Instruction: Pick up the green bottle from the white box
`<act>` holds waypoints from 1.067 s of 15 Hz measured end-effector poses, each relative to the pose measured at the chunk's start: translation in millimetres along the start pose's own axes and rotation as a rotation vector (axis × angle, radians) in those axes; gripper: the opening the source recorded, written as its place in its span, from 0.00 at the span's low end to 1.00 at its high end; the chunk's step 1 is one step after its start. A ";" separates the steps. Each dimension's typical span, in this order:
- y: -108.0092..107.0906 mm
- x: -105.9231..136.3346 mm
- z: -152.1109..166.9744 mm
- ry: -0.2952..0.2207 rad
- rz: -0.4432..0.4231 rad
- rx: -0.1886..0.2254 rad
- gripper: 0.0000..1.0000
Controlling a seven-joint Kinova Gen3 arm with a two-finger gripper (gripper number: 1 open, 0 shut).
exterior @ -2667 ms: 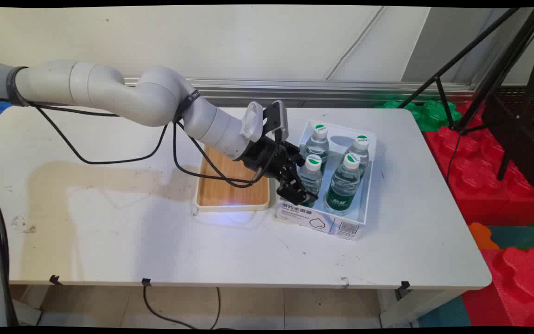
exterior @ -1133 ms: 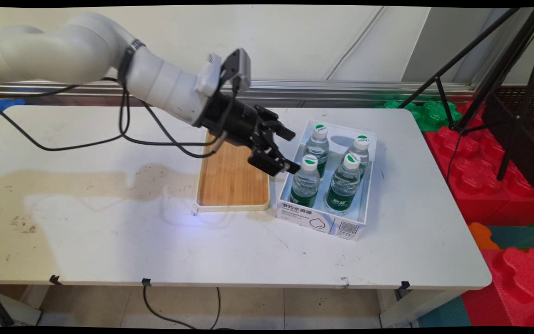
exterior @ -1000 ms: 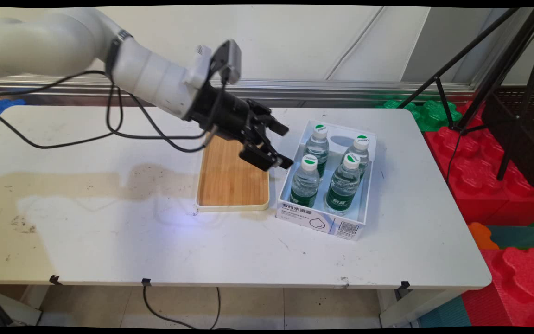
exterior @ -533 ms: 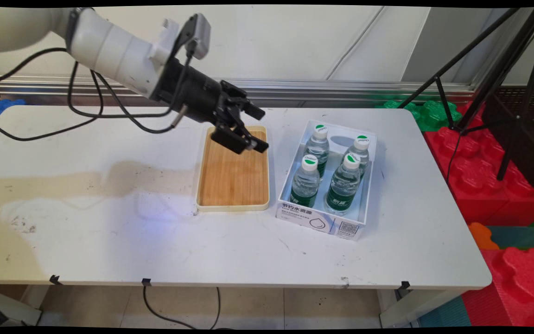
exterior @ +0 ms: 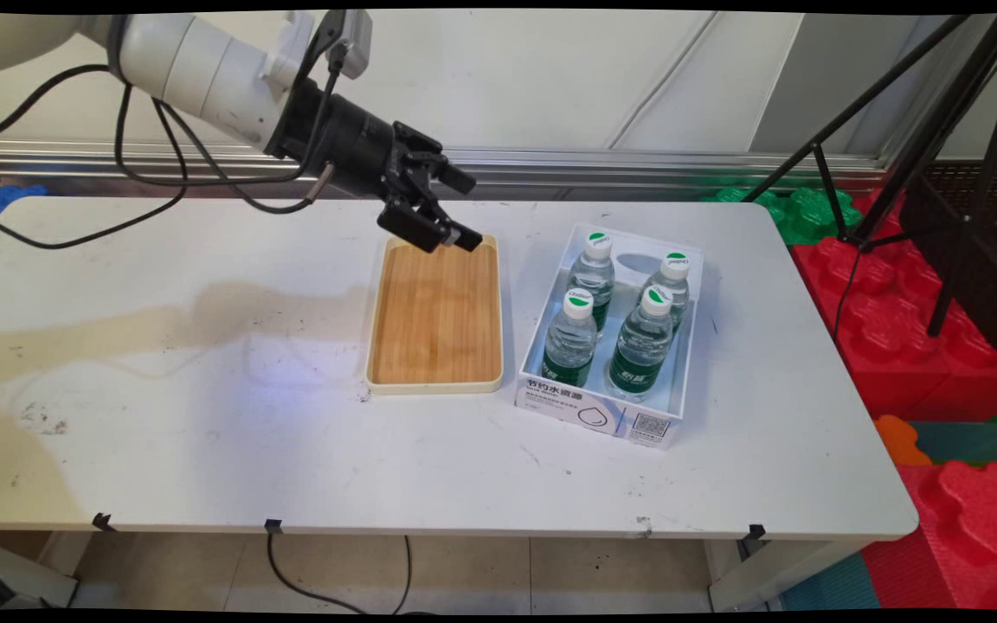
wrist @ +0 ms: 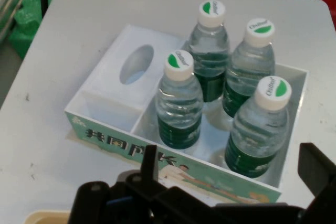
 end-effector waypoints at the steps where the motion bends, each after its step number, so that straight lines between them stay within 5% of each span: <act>1: -6.1 -0.6 3.1 0.003 0.007 -0.003 1.00; 16: -52.9 -10.8 98.8 0.018 0.037 -0.122 1.00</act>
